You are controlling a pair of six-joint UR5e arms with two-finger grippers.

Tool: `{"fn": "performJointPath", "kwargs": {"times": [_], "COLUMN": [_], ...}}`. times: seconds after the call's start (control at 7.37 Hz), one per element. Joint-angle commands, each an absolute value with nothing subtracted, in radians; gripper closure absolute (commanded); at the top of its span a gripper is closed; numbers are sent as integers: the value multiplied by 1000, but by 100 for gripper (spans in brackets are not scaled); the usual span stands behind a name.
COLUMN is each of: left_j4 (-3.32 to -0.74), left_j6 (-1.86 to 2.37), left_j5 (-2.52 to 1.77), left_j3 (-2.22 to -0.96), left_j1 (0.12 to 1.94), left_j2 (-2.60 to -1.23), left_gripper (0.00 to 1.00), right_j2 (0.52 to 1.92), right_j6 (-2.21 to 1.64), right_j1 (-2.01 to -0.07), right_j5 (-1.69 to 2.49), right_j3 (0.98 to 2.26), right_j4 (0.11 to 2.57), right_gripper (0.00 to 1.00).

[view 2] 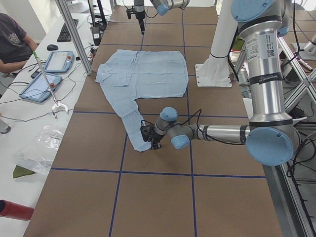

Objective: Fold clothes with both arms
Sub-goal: 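Grasp the other sleeve cuff with the left gripper and lift it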

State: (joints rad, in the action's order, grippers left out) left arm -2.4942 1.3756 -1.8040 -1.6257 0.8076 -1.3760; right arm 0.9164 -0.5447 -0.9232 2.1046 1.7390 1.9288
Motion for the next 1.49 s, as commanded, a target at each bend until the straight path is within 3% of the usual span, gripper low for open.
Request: {"fn": "performJointPath", "kwargs": {"times": [0.0, 0.41, 0.81, 1.36], "left_j4": [-2493, -2493, -2493, -2444], "left_j6": [1376, 1374, 1374, 1371], "left_j5": [-1804, -1804, -1804, -1810], "left_j3": [-1623, -1621, -1626, -1695], "left_j1": [807, 807, 807, 821], "left_j2": [-1374, -1374, -1374, -1374], "left_gripper": [48, 60, 100, 100], "right_j2": [916, 914, 914, 916], "right_j6": [-549, -549, -548, -548], "right_j1": [-920, -919, -920, -922], "right_j5": [2105, 2105, 2105, 2105], "right_j3": [1736, 1730, 1732, 1736], "right_j4": [1928, 1927, 1927, 1927], "right_gripper": [0, 0, 0, 0]}}
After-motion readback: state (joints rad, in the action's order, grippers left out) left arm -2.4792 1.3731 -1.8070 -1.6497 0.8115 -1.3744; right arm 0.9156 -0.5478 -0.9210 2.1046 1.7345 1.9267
